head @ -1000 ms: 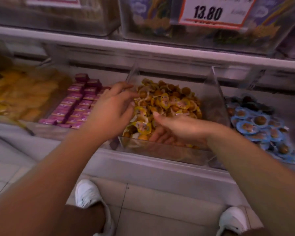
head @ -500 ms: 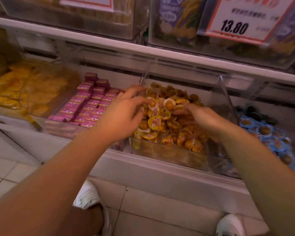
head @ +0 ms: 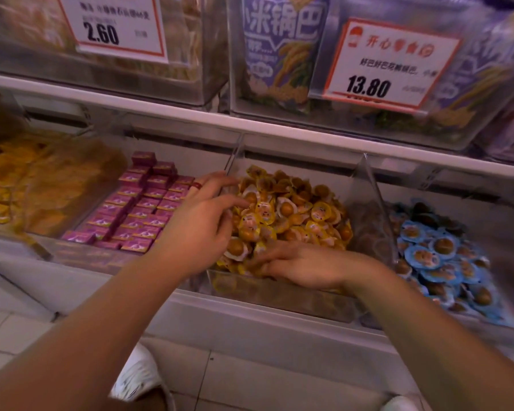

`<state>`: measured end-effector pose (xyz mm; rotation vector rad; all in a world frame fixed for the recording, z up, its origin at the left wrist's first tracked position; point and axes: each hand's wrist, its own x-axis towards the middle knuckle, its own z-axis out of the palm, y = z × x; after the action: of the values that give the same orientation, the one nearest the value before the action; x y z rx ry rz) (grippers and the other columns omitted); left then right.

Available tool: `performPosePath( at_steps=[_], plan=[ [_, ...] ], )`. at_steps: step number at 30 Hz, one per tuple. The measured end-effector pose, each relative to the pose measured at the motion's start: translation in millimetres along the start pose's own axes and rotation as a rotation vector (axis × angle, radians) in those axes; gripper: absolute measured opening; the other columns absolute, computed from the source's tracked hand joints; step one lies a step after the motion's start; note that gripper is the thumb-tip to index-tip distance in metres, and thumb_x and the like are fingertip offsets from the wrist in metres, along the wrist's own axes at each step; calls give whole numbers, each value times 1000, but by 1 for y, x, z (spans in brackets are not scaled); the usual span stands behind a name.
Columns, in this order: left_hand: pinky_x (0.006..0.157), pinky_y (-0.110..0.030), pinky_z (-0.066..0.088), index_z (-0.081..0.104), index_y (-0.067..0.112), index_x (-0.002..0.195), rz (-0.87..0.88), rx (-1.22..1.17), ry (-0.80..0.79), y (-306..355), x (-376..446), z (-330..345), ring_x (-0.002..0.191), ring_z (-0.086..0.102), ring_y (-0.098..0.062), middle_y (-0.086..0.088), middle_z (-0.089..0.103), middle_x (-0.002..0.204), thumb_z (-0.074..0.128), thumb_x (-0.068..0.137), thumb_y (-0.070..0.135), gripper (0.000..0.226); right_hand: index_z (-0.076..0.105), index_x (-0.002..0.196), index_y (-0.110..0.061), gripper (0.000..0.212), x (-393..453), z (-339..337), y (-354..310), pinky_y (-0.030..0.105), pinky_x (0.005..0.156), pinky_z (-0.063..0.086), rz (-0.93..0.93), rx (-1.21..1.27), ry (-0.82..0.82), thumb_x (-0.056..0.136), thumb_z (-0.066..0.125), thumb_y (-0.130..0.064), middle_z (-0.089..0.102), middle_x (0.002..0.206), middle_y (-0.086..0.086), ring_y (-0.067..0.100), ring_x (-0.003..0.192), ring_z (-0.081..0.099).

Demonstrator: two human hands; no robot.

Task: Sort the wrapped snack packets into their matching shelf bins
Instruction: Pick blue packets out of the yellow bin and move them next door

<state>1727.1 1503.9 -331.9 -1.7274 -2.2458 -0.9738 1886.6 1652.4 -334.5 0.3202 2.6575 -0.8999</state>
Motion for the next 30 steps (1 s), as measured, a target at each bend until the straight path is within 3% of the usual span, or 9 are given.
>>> performPosePath(
  at_steps=[2, 7, 10, 12, 14, 16, 19, 23, 30],
  plan=[
    [108, -36, 36, 73, 20, 110, 2, -3, -10, -2, -1, -2, 133, 42, -24, -2, 53, 138, 54, 87, 5, 33, 69, 84, -29, 36, -16, -9, 9, 41, 93, 48, 66, -139, -6, 90, 44, -54, 66, 98, -7, 12, 97, 60],
    [105, -23, 28, 71, 24, 112, -17, -8, -45, -4, -3, -6, 136, 36, -18, 5, 49, 144, 55, 86, 3, 37, 60, 70, -15, 43, -38, -19, 17, 43, 73, 52, 251, -356, 43, 98, 43, -44, 61, 71, 5, 22, 71, 58],
    [108, -26, 28, 71, 23, 113, -16, -28, -54, -4, -2, -7, 138, 34, -17, 6, 48, 144, 54, 86, 3, 37, 68, 93, -19, 38, -26, -14, -6, 38, 74, 53, 117, -424, 280, 94, 40, -44, 68, 83, 0, 19, 80, 62],
    [111, -30, 30, 71, 22, 112, -12, -29, -56, -4, -1, -8, 139, 33, -19, 4, 49, 144, 54, 85, 2, 38, 72, 101, -22, 31, -6, -7, -28, 33, 83, 52, -54, -276, 414, 93, 45, -36, 72, 96, -4, 13, 90, 62],
    [112, -32, 31, 72, 21, 111, -9, -44, -58, -4, -1, -9, 139, 34, -19, 3, 50, 143, 55, 82, -1, 40, 74, 101, -15, 25, 15, 2, -49, 24, 87, 46, -183, -4, 263, 96, 50, -16, 70, 101, -4, 6, 93, 59],
    [112, -29, 29, 72, 21, 111, -15, -67, -67, -4, -1, -11, 140, 34, -17, 5, 49, 143, 54, 81, -2, 42, 71, 102, 1, 26, 30, 10, -58, 27, 93, 42, -199, 14, 65, 97, 47, -6, 68, 110, 8, 11, 99, 58],
    [110, -21, 25, 72, 22, 112, -25, -85, -74, -4, -2, -13, 140, 34, -15, 6, 49, 144, 54, 85, 0, 39, 69, 106, 0, 31, 29, 3, -43, 38, 99, 41, -106, -121, -24, 101, 42, -14, 65, 116, 16, 23, 108, 57],
    [107, -18, 23, 72, 23, 113, -18, -88, -86, -5, 0, -15, 141, 32, -13, 7, 48, 145, 56, 89, 4, 34, 67, 95, -7, 35, 7, -17, -17, 43, 90, 48, 129, -294, -47, 101, 41, -30, 67, 102, 12, 26, 96, 60],
    [106, -19, 24, 71, 24, 113, -11, -85, -91, -5, 0, -15, 140, 32, -15, 7, 48, 144, 55, 90, 5, 34, 53, 64, -15, 45, -15, -39, 0, 29, 67, 40, 325, -386, 165, 100, 41, -40, 55, 72, 3, 23, 78, 55]
  ],
)
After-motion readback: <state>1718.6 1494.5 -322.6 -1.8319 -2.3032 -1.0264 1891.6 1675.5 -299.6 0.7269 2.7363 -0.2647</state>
